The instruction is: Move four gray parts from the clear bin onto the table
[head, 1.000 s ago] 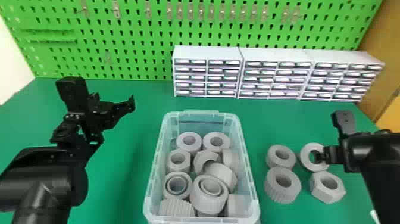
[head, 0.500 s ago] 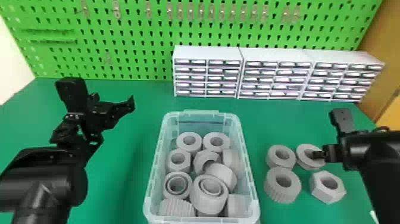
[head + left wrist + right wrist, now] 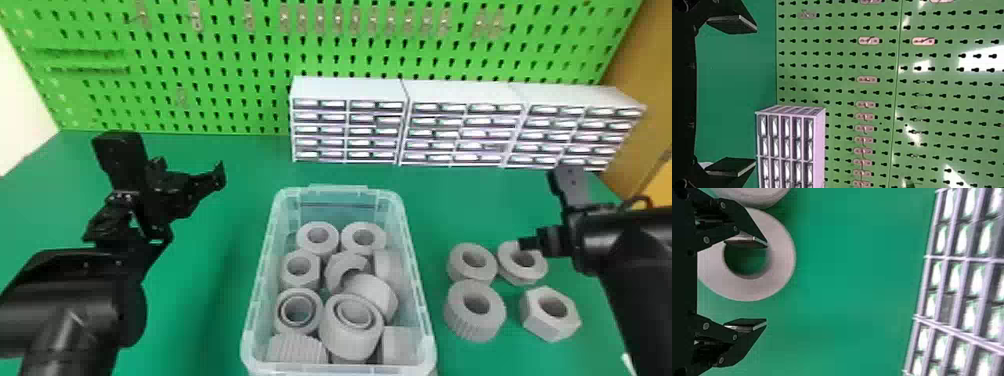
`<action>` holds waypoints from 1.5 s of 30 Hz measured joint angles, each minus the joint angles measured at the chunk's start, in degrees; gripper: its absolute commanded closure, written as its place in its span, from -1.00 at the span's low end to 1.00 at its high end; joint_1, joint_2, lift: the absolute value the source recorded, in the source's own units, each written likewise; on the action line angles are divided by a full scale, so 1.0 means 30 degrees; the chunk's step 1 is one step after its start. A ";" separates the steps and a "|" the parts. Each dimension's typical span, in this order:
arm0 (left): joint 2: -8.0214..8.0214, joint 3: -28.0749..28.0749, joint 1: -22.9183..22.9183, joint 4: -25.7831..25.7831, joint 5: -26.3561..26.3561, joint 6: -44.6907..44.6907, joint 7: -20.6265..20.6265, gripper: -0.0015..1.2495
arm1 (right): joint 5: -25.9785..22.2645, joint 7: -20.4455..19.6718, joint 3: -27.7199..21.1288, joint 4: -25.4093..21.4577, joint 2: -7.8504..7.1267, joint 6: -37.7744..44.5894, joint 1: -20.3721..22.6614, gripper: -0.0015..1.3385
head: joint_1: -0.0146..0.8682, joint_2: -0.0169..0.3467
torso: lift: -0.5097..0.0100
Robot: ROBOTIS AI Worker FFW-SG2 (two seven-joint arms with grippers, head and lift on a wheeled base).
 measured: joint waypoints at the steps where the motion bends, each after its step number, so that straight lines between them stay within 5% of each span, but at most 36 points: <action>1: 0.0000 0.0004 0.0007 0.0000 0.0000 0.0000 0.0000 -0.84 | -0.0019 -0.0054 0.0214 -0.0407 -0.0026 0.0060 0.0034 -0.22 | 0.59 -0.76 | 0.77; 9: -0.0001 0.0024 0.0062 0.0000 0.0000 0.0000 0.0000 -0.84 | -0.1501 -0.1316 0.1238 -0.3716 -0.0118 0.0450 0.0583 -0.22 | 0.59 -0.76 | 0.77; 15: -0.0001 0.0072 0.0106 0.0000 0.0025 0.0000 0.0000 -0.84 | -0.4286 -0.3545 0.1211 -0.6702 0.0163 -0.0206 0.1910 -0.23 | 0.59 -0.76 | 0.77; 23: -0.0002 0.0093 0.0154 0.0000 0.0099 0.0000 0.0000 -0.84 | -0.6280 -0.4431 0.1665 -1.0001 0.0424 -0.1184 0.3850 -0.23 | 0.59 -0.76 | 0.77; 31: -0.0019 -0.0151 0.0156 -0.0026 0.0331 -0.0015 -0.0001 -0.84 | -0.7739 -0.4959 0.1898 -1.1877 0.0919 -0.3693 0.5807 -0.23 | 0.59 -0.76 | 0.77; 45: 0.0036 -0.1032 0.0102 -0.0383 0.0584 -0.0484 0.0000 -0.84 | -0.7209 -0.5521 0.2011 -1.3243 0.1369 -0.8948 0.8406 -0.23 | 0.59 -0.76 | 0.77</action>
